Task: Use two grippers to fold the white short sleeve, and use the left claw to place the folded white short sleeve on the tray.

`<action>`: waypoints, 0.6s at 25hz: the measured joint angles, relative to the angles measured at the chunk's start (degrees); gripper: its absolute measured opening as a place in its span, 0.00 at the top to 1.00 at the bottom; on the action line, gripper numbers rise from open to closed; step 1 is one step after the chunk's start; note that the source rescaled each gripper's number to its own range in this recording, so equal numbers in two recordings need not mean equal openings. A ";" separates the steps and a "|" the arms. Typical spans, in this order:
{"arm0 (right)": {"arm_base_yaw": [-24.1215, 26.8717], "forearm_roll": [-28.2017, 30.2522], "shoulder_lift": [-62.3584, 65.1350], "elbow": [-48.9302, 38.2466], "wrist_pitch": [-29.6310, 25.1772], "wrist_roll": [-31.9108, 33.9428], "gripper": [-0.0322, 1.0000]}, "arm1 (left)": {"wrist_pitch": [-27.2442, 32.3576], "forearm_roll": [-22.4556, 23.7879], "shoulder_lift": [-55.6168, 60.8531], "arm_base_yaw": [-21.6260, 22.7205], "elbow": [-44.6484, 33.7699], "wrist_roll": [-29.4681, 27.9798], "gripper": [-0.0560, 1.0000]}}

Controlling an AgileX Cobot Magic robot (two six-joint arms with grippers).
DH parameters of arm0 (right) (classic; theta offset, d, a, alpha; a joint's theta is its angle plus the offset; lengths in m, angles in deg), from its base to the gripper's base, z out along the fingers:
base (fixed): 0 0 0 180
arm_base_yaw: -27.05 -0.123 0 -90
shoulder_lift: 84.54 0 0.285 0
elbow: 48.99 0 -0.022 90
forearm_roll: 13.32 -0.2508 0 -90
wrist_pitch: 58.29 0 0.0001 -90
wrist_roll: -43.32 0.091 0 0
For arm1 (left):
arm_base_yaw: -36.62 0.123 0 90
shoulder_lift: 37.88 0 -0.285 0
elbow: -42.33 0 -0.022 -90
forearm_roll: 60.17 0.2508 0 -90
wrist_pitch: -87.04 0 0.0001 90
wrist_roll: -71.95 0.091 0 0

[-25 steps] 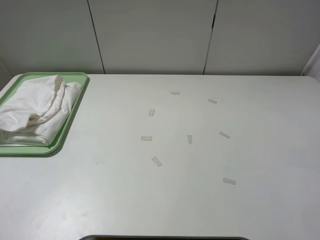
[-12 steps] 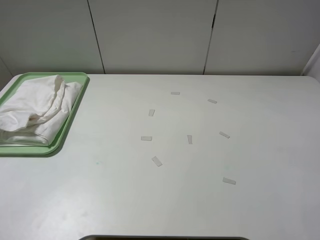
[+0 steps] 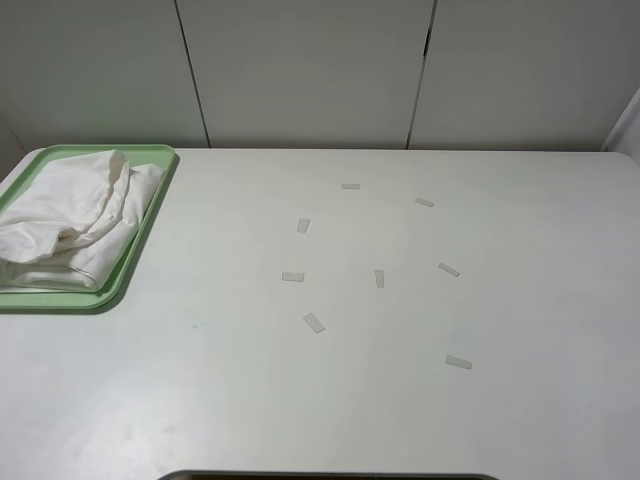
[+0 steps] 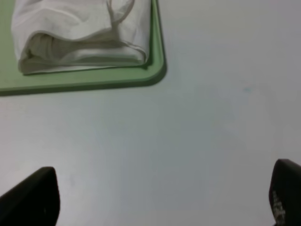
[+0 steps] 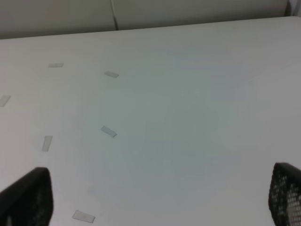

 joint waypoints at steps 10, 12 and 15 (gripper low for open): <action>0.00 0.00 0.00 0.00 0.00 0.00 0.00 | -0.23 -1.23 0.00 0.00 0.17 4.54 0.11; 0.00 0.00 0.00 0.00 0.00 0.00 0.00 | -0.87 -1.43 0.00 0.00 0.11 4.92 0.11; 0.00 0.00 0.00 0.00 0.00 0.00 0.00 | -2.82 -1.59 0.00 0.00 -0.55 4.91 0.11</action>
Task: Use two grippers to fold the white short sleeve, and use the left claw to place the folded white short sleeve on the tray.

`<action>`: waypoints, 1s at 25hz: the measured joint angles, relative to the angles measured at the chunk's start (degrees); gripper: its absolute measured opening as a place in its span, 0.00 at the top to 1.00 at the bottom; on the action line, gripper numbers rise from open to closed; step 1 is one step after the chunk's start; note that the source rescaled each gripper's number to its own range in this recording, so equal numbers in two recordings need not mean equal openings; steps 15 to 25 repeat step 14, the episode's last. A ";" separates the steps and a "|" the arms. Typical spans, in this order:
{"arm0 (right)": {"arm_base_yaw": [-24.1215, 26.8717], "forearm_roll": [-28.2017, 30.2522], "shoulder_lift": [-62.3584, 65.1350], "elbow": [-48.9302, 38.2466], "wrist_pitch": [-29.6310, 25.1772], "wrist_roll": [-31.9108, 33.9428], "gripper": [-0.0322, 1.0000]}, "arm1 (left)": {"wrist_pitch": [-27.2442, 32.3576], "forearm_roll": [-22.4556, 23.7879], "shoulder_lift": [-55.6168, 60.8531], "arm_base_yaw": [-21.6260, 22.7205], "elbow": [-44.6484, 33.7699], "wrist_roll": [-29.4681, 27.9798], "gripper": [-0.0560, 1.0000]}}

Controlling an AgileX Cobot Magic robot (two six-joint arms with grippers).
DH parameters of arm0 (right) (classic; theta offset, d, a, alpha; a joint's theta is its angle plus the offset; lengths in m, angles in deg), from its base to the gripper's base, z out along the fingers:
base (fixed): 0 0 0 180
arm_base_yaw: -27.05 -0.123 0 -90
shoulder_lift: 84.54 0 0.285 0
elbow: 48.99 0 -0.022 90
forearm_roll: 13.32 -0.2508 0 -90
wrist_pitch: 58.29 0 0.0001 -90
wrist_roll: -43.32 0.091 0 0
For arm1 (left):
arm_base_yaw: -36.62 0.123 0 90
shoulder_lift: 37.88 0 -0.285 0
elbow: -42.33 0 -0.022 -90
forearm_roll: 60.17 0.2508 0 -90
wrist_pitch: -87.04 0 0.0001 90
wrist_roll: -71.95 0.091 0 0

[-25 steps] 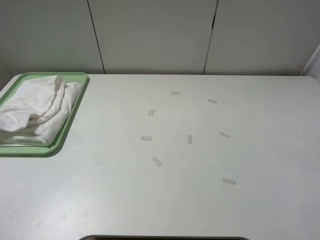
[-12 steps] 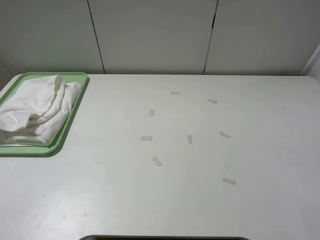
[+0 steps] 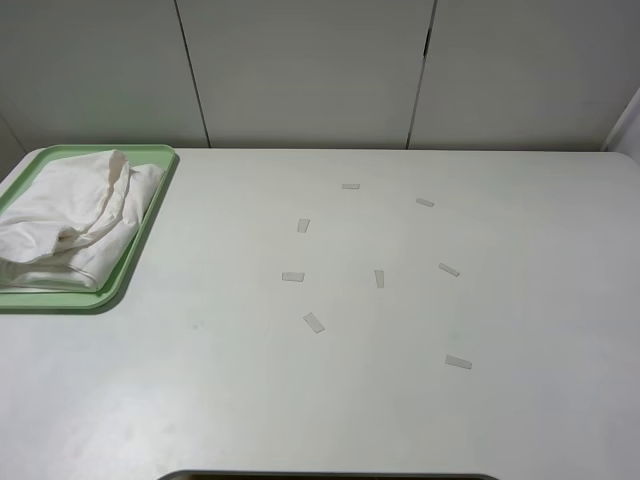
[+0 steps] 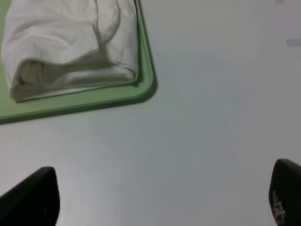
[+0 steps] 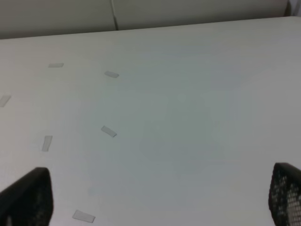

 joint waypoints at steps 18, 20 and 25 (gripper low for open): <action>0.00 0.00 0.00 0.00 0.00 0.00 0.00 | -2.89 -1.52 0.00 0.00 -1.32 -0.36 0.11; 0.00 0.00 0.00 0.00 0.00 0.00 0.00 | -2.89 -1.52 0.00 0.00 -1.32 -0.36 0.11; 0.00 0.00 0.00 0.00 0.00 0.00 0.00 | -2.89 -1.52 0.00 0.00 -1.32 -0.36 0.11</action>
